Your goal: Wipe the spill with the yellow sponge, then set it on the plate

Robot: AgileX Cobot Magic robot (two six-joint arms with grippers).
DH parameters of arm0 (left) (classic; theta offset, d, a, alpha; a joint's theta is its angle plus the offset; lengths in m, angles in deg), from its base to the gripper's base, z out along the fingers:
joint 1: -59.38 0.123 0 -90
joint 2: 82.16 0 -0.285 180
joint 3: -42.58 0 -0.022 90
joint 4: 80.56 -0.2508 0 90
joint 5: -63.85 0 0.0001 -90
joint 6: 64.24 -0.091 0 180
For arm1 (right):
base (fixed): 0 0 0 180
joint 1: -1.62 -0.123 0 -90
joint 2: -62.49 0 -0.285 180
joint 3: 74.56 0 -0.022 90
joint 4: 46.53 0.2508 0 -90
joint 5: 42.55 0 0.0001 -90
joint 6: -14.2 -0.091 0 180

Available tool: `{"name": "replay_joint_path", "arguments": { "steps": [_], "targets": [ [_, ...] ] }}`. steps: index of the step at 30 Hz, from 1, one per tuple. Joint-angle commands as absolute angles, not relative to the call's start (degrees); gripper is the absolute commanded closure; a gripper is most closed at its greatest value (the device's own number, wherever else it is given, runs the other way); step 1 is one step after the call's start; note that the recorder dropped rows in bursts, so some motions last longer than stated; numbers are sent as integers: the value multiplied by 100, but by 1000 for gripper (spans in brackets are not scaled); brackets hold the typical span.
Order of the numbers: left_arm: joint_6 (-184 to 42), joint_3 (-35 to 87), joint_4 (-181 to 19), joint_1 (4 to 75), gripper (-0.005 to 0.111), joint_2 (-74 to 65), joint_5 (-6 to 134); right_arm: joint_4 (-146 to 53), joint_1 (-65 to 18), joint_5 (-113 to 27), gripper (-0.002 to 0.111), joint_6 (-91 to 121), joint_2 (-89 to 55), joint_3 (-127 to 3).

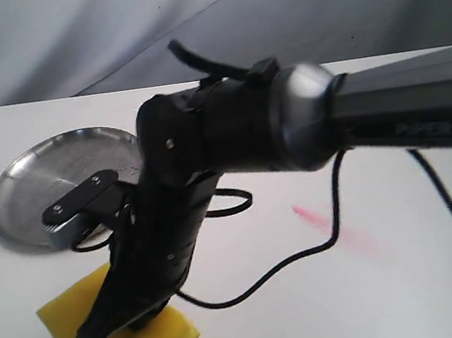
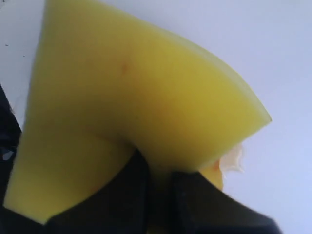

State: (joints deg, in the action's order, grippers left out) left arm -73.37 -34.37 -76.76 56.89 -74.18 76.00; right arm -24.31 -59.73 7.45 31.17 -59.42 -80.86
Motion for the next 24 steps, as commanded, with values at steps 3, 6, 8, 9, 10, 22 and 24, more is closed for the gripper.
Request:
{"name": "replay_joint_path", "arguments": {
  "steps": [3,6,8,9,10,22,24],
  "targets": [
    [-7339,-3464,-7661,5657,107,-7438,7562,-2586,-6181,907,108,3022,-6712,-8868],
    [-7339,-3464,-7661,5657,107,-7438,7562,-3570,-6181,1208,108,2524,-6958,-9148],
    [-7339,-3464,-7661,5657,107,-7438,7562,-4235,-6181,1388,108,2197,-7047,-9198],
    [-7339,-3464,-7661,5657,107,-7438,7562,-4482,-6181,1479,108,2065,-7072,-9198],
    [-7339,-3464,-7661,5657,107,-7438,7562,-4653,-6181,1572,108,1972,-7088,-9198],
    [-7339,-3464,-7661,5657,107,-7438,7562,-6367,-5536,2082,108,1110,-7093,-8153],
    [-7339,-3464,-7661,5657,107,-7438,7562,-6448,-5301,2104,108,1003,-7054,-7977]
  ]
}}
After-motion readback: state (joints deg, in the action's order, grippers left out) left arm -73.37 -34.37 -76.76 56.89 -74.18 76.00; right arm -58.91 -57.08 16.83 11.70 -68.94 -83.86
